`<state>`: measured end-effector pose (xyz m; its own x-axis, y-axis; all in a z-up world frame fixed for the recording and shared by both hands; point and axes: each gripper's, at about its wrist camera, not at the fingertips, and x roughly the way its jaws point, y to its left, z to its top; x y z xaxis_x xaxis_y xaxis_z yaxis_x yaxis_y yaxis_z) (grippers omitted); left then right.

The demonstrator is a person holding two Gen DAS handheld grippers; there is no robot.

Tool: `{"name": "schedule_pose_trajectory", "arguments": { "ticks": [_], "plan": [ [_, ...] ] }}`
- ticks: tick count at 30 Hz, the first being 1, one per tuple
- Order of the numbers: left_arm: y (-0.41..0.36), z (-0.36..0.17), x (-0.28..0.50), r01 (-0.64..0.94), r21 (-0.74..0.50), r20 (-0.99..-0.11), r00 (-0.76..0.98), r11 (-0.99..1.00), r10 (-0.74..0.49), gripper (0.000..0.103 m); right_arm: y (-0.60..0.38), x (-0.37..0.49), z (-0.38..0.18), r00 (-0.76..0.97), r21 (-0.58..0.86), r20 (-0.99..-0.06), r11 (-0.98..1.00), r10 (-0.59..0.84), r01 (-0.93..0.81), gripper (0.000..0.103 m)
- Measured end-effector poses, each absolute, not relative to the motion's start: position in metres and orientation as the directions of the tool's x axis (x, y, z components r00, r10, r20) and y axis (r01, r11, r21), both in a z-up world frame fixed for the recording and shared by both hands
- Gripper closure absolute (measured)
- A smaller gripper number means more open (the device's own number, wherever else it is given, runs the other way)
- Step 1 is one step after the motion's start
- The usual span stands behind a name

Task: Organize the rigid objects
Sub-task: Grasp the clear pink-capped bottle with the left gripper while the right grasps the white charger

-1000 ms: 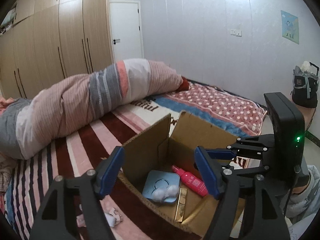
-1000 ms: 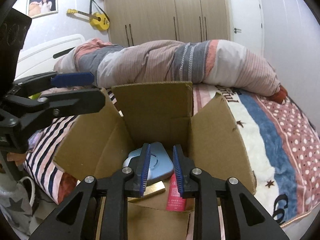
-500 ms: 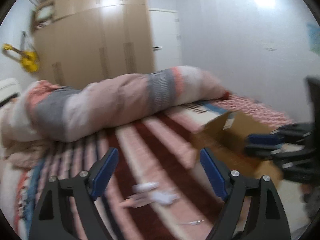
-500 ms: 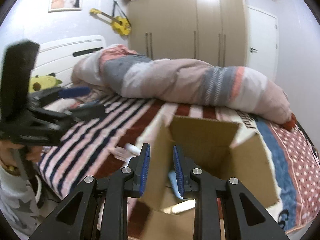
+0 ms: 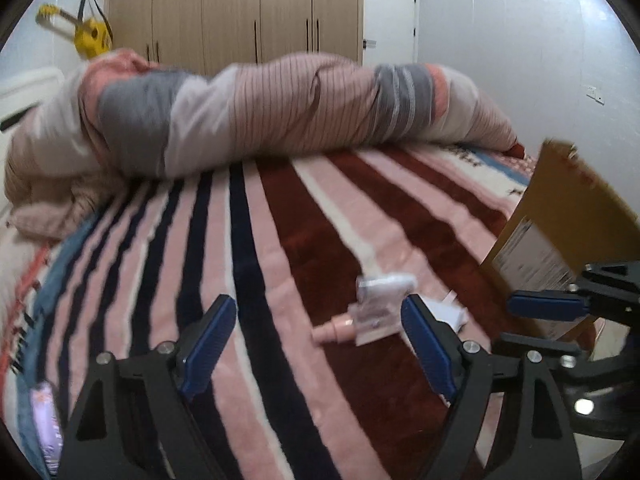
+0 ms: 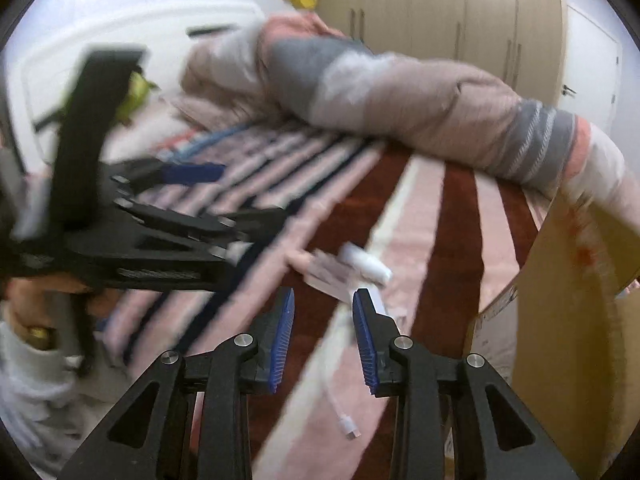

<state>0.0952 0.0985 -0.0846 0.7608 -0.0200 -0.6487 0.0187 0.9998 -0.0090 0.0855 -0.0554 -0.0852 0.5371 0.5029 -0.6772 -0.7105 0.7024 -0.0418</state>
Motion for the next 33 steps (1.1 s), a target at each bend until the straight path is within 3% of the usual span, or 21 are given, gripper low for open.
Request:
{"name": "schedule_pose_trajectory", "arguments": {
  "ticks": [5,11,14,19,21,26,28,33],
  "plan": [
    [0.103,-0.119,0.117,0.037,-0.046,-0.67,0.741,0.998,-0.058,0.021,-0.055,0.125,-0.135,0.517,-0.024,-0.742,0.755,0.426,-0.656,0.077],
    [0.097,-0.14,0.143,0.111,-0.09,-0.666,0.732,0.99,-0.143,0.021,-0.053,0.145,-0.151,0.554,-0.062,-0.737,0.777,0.388,-0.627,0.076],
    [0.095,-0.145,0.149,0.151,-0.126,-0.665,0.721,0.981,-0.196,0.021,-0.052,0.148,-0.153,0.558,-0.082,-0.736,0.769,0.382,-0.634,0.065],
    [0.093,-0.146,0.144,0.223,-0.207,-0.668,0.679,0.953,-0.304,0.053,-0.054,0.153,-0.154,0.564,-0.075,-0.729,0.773,0.389,-0.63,0.065],
    [0.089,-0.147,0.138,0.239,-0.184,-0.689,0.66,0.953,-0.299,0.059,-0.055,0.154,-0.154,0.567,-0.083,-0.727,0.771,0.386,-0.632,0.065],
    [0.083,-0.145,0.123,0.286,-0.157,-0.716,0.626,0.945,-0.308,0.062,-0.054,0.154,-0.154,0.567,-0.088,-0.723,0.762,0.394,-0.642,0.065],
    [0.083,-0.144,0.119,0.293,-0.155,-0.72,0.621,0.944,-0.311,0.07,-0.053,0.154,-0.154,0.562,-0.081,-0.724,0.759,0.4,-0.646,0.065],
    [0.083,-0.15,0.127,0.273,-0.161,-0.725,0.619,0.948,-0.301,0.07,-0.047,0.156,-0.155,0.564,-0.09,-0.727,0.759,0.393,-0.645,0.063]
  ]
}}
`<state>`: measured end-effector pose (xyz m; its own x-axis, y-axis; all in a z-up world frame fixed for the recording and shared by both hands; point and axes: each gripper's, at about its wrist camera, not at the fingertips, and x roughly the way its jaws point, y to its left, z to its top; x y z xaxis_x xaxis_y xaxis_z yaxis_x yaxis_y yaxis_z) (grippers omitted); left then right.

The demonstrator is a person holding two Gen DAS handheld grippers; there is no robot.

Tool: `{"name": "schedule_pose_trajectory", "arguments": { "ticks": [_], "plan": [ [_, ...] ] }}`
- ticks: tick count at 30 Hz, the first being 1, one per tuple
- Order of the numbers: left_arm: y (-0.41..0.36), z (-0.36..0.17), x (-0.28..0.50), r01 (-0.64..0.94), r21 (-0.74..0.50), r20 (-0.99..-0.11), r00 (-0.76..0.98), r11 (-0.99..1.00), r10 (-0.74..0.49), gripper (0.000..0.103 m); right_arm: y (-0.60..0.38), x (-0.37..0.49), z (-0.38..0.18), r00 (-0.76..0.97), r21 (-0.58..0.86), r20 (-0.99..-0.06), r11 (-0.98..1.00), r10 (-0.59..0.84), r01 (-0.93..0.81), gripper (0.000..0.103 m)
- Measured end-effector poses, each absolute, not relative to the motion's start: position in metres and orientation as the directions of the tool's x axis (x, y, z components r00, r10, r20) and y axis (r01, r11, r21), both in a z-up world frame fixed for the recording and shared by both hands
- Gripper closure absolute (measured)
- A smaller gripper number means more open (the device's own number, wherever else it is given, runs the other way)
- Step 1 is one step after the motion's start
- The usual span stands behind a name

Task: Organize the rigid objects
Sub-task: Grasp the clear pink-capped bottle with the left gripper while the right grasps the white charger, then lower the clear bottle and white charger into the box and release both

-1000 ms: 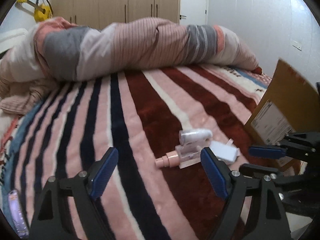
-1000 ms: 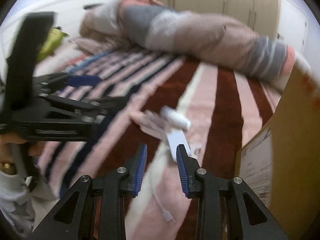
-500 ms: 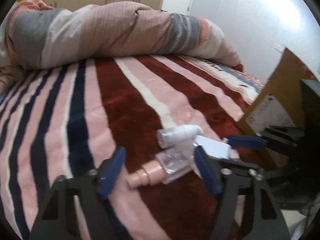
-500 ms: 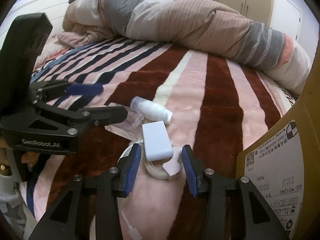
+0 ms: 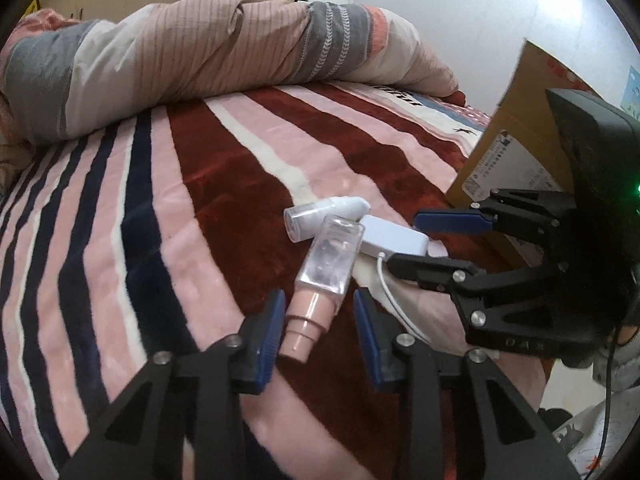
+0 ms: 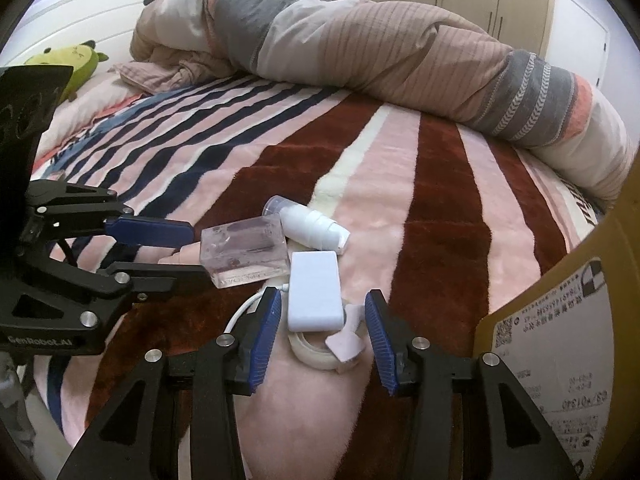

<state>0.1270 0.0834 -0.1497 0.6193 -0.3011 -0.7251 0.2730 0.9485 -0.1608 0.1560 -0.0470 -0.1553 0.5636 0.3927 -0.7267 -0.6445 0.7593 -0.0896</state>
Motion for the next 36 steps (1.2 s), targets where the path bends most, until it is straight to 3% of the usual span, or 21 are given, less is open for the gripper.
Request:
{"name": "schedule_pose_trajectory", "arguments": {
  "ticks": [7,9,16,17,18,23,36],
  "plan": [
    [0.079,-0.164,0.148,0.253,-0.194,-0.731,0.607,0.948,-0.312,0.072,-0.033,0.162,-0.162,0.584,-0.17,-0.741,0.75,0.33,-0.639,0.064],
    [0.081,-0.164,0.149,0.244,-0.208,-0.723,0.614,0.947,-0.316,0.078,-0.034,0.166,-0.164,0.571,-0.154,-0.752,0.754,0.33,-0.639,0.063],
    [0.09,-0.158,0.14,0.201,-0.159,-0.729,0.636,0.967,-0.252,0.079,-0.028,0.171,-0.166,0.555,-0.15,-0.763,0.746,0.33,-0.649,0.061],
    [0.091,-0.157,0.138,0.196,-0.151,-0.729,0.639,0.969,-0.243,0.079,-0.028,0.172,-0.167,0.551,-0.145,-0.766,0.747,0.33,-0.649,0.062],
    [0.093,-0.155,0.135,0.194,-0.144,-0.729,0.642,0.97,-0.236,0.079,-0.028,0.173,-0.166,0.547,-0.134,-0.766,0.748,0.337,-0.65,0.078],
    [0.102,-0.139,0.12,0.171,-0.139,-0.707,0.673,0.975,-0.219,0.079,-0.03,0.16,-0.156,0.529,-0.092,-0.757,0.739,0.384,-0.667,0.079],
    [0.088,-0.038,0.054,0.167,-0.097,-0.596,0.779,0.981,-0.192,0.079,-0.054,0.084,-0.053,0.559,-0.039,-0.594,0.673,0.579,-0.738,0.079]
  ]
}}
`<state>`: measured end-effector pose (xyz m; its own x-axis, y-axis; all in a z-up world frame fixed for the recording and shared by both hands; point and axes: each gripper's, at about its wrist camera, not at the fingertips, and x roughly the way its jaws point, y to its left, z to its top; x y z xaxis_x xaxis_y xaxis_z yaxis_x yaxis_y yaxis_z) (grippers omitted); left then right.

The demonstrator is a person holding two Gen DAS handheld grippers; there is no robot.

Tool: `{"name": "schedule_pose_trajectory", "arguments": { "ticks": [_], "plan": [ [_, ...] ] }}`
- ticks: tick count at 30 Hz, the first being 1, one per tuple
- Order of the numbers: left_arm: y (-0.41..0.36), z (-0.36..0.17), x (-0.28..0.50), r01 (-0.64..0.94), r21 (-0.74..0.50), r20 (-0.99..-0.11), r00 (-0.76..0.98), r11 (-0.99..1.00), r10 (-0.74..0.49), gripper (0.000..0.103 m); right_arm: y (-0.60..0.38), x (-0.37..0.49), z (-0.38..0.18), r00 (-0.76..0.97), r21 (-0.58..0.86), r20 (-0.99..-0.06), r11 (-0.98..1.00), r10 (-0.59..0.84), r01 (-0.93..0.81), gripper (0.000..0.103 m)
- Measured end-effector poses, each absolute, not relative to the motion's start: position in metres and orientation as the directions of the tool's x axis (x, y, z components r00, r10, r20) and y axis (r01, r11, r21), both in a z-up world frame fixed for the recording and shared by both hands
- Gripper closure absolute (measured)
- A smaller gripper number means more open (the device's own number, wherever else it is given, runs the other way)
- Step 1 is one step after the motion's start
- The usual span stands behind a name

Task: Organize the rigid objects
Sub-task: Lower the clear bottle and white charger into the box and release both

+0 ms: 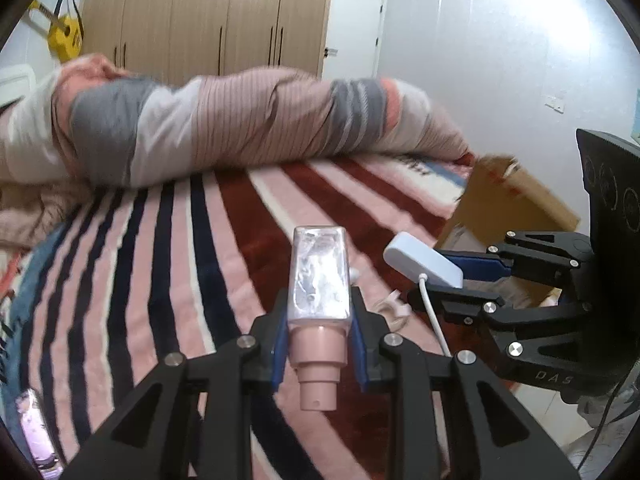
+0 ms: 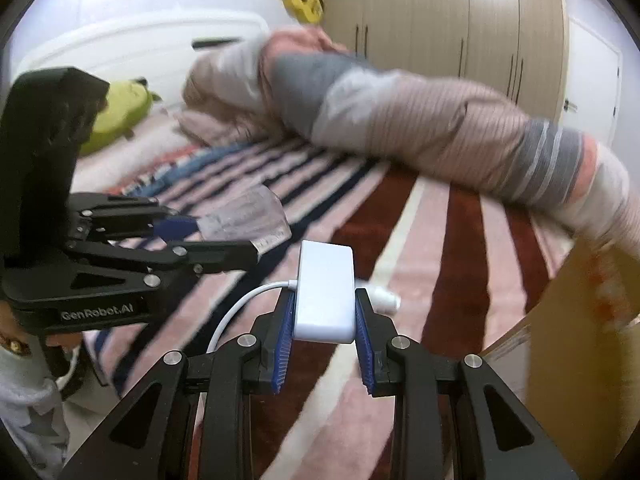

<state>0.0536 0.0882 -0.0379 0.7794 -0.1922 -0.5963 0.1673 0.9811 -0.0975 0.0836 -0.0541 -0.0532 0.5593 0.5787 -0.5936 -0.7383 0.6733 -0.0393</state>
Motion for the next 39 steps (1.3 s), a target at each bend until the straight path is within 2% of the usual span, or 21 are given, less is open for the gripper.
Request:
{"name": "schedule_pose_trajectory", "arguments": {
  "ticks": [8,14,20,26,34,36,39],
  "plan": [
    [0.043,0.024,0.032,0.23,-0.056,-0.523,0.822,0.972,-0.225,0.079,-0.111,0.061,0.004,0.636,-0.044,-0.477,0.706,0.607,-0.707,0.079],
    [-0.006,0.049,0.051,0.329,-0.083,-0.509,0.797,0.941,-0.324,0.079,-0.176,0.075,0.026,0.714,-0.026,-0.422,0.78,0.559,-0.626,0.079],
    [-0.071,0.056,0.085,0.425,-0.083,-0.536,0.743,0.901,-0.4,0.079,-0.237,0.104,0.019,0.755,0.0,-0.445,0.843,0.482,-0.538,0.079],
    [-0.117,0.046,0.116,0.467,-0.059,-0.587,0.698,0.882,-0.409,0.079,-0.269,0.137,-0.01,0.718,0.034,-0.525,0.854,0.457,-0.519,0.079],
    [-0.134,0.026,0.133,0.467,-0.05,-0.641,0.662,0.883,-0.387,0.079,-0.275,0.156,-0.034,0.699,0.022,-0.561,0.853,0.443,-0.522,0.078],
    [-0.136,0.022,0.135,0.469,-0.052,-0.65,0.655,0.882,-0.386,0.079,-0.276,0.157,-0.036,0.694,0.035,-0.562,0.852,0.449,-0.523,0.072],
    [-0.138,0.018,0.136,0.465,-0.043,-0.657,0.653,0.884,-0.375,0.079,-0.279,0.156,-0.038,0.697,0.036,-0.56,0.854,0.448,-0.52,0.071]
  ]
}}
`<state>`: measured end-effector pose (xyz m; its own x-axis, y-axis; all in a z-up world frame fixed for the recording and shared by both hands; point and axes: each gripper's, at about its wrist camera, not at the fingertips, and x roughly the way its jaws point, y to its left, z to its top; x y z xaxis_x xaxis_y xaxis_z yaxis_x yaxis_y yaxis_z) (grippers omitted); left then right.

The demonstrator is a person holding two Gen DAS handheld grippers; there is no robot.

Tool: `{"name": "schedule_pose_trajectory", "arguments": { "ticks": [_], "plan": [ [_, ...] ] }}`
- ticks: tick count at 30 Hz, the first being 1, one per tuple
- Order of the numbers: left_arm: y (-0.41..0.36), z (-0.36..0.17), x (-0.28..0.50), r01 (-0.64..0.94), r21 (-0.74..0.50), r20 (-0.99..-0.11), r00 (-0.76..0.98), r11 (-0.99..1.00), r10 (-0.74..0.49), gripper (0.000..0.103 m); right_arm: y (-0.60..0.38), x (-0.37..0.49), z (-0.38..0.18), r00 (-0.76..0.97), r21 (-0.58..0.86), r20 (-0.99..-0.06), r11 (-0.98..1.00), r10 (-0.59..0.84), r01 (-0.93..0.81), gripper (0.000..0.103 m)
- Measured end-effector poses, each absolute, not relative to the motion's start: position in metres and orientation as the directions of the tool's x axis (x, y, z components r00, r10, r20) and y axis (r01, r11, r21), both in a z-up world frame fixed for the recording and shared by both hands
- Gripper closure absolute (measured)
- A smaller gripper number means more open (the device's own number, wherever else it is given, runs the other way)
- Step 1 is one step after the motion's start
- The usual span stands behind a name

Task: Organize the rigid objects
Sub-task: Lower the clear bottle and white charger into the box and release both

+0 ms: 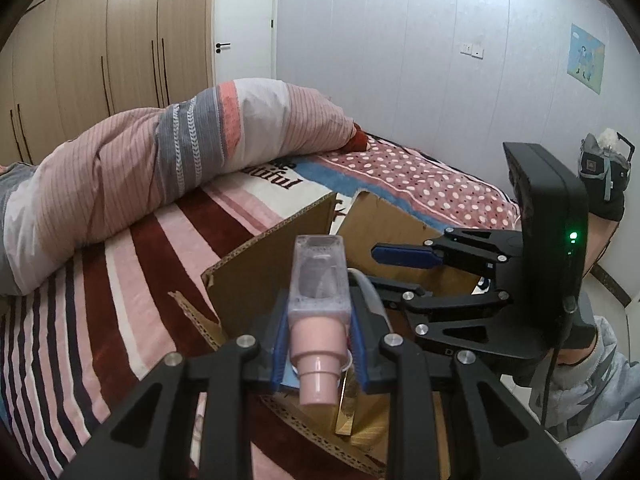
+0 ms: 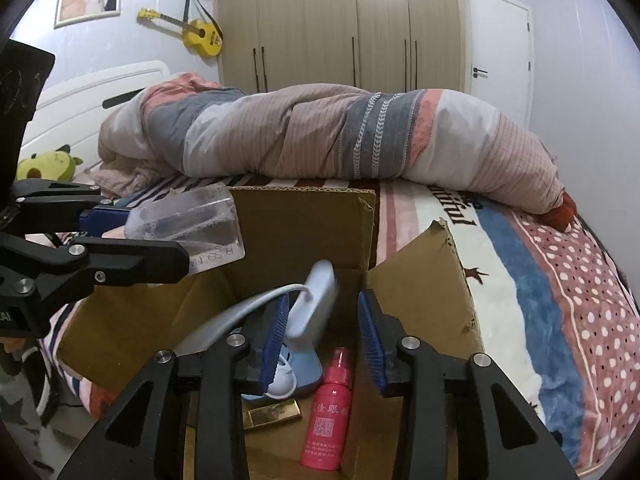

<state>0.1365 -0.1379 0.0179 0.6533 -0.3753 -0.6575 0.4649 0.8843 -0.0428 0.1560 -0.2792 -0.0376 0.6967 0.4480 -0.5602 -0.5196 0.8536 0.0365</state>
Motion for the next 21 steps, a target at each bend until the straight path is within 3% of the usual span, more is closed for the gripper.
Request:
{"name": "schedule_pose_trajectory", "arguments": {
  "ticks": [12,15,21],
  "plan": [
    [-0.138,0.02,0.128,0.471,-0.042,-0.65,0.657,0.881,-0.382,0.079,-0.285,0.148,-0.031,0.714,0.04,-0.543,0.863,0.442,-0.504,0.071],
    [-0.137,0.023,0.124,0.477,-0.043,-0.636,0.664,0.878,-0.393,0.079,-0.289,0.144,-0.028,0.719,0.048,-0.535,0.866,0.444,-0.498,0.066],
    [-0.138,0.03,0.115,0.482,-0.03,-0.625,0.675,0.876,-0.393,0.079,-0.288,0.139,-0.026,0.723,0.034,-0.532,0.864,0.441,-0.502,0.065]
  ]
}}
